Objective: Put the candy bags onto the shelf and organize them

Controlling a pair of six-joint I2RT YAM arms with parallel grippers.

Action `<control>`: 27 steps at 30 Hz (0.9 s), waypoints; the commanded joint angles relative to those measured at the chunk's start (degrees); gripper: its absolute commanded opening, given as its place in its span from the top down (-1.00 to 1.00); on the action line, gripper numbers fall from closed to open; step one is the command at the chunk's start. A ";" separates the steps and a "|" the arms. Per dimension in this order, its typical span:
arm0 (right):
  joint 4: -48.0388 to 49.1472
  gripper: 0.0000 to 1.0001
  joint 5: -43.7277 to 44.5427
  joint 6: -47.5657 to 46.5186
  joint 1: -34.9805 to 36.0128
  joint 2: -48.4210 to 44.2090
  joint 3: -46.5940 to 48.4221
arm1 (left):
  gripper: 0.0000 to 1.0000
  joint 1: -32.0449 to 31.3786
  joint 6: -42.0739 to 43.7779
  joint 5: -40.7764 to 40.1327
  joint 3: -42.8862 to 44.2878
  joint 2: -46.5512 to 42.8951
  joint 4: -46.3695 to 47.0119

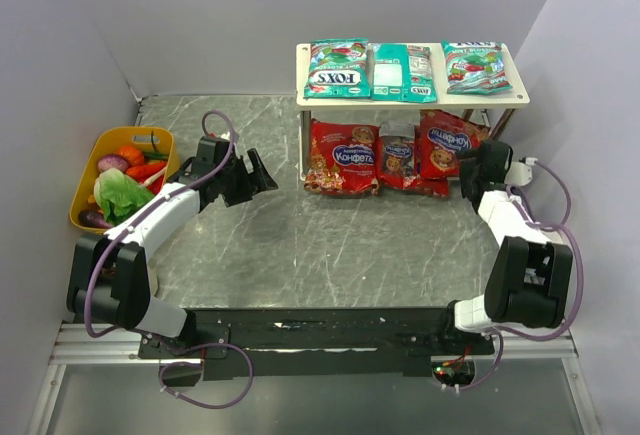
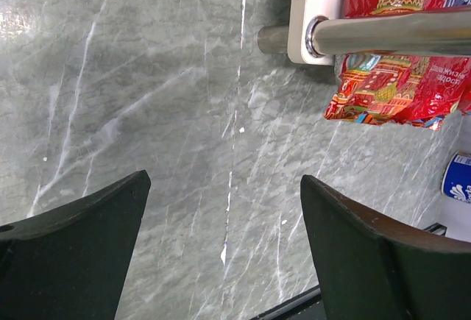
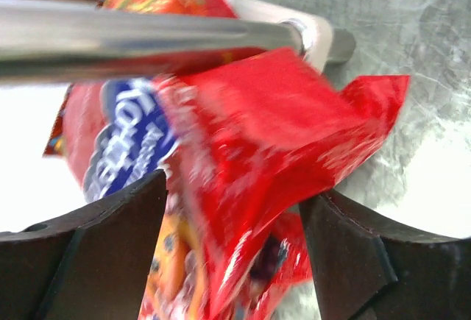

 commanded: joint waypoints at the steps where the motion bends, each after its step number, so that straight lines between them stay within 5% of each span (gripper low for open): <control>1: -7.83 -0.57 -2.44 -5.25 0.43 -5.49 5.29 | -0.80 0.36 -0.13 0.59 1.58 -1.02 1.94; 6: -26.58 -0.68 4.14 -3.85 4.12 -5.14 15.22 | -0.80 0.36 -0.48 0.68 1.14 -1.20 2.38; 16: -17.89 -0.56 2.40 -6.83 5.44 -7.61 14.61 | -0.80 0.36 -0.74 0.42 -0.09 -2.52 2.38; 22: -3.07 -0.17 -5.94 -7.71 5.44 -4.62 11.20 | -0.80 0.36 -0.74 -0.11 0.17 -2.70 2.11; 27: 2.41 0.10 -15.26 -11.49 5.09 7.41 17.15 | -0.79 0.36 -0.56 0.15 0.96 -1.90 1.59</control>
